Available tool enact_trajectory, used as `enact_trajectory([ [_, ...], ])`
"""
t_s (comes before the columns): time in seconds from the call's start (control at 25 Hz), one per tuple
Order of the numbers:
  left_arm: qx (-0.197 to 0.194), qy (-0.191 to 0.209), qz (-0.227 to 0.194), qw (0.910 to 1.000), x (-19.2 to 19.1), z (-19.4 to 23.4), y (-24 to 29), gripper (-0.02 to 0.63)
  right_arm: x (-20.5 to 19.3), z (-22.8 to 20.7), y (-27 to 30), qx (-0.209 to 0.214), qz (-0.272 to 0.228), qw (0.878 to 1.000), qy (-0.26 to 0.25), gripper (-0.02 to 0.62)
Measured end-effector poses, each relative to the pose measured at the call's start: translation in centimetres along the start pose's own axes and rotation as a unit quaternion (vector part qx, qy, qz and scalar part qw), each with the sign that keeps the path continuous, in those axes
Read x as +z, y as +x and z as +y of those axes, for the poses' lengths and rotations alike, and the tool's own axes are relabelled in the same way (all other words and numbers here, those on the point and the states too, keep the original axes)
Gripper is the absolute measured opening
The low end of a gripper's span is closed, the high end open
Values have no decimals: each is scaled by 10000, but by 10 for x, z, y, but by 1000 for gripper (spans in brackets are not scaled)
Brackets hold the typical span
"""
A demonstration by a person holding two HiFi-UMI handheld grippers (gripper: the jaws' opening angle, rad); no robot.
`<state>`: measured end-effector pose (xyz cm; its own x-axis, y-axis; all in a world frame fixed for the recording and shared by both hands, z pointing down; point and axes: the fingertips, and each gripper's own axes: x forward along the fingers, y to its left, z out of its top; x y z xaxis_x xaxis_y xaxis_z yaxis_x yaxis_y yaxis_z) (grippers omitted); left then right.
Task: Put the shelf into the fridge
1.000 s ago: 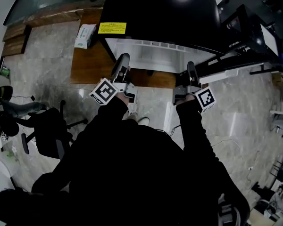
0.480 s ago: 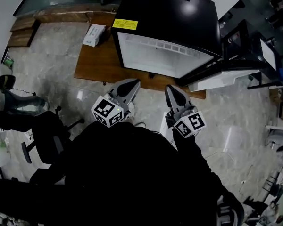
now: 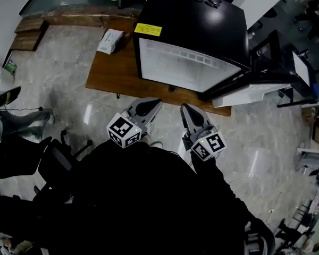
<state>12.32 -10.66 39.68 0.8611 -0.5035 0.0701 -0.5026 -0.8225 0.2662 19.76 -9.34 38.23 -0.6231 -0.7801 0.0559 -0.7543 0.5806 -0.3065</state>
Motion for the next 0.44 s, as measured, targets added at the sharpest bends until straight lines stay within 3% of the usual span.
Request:
enact_trajectory([
  [0.44,-91,107,13,9999,-1,2,-2,6,-4,4,2,-49,-69,10000,-25,5],
])
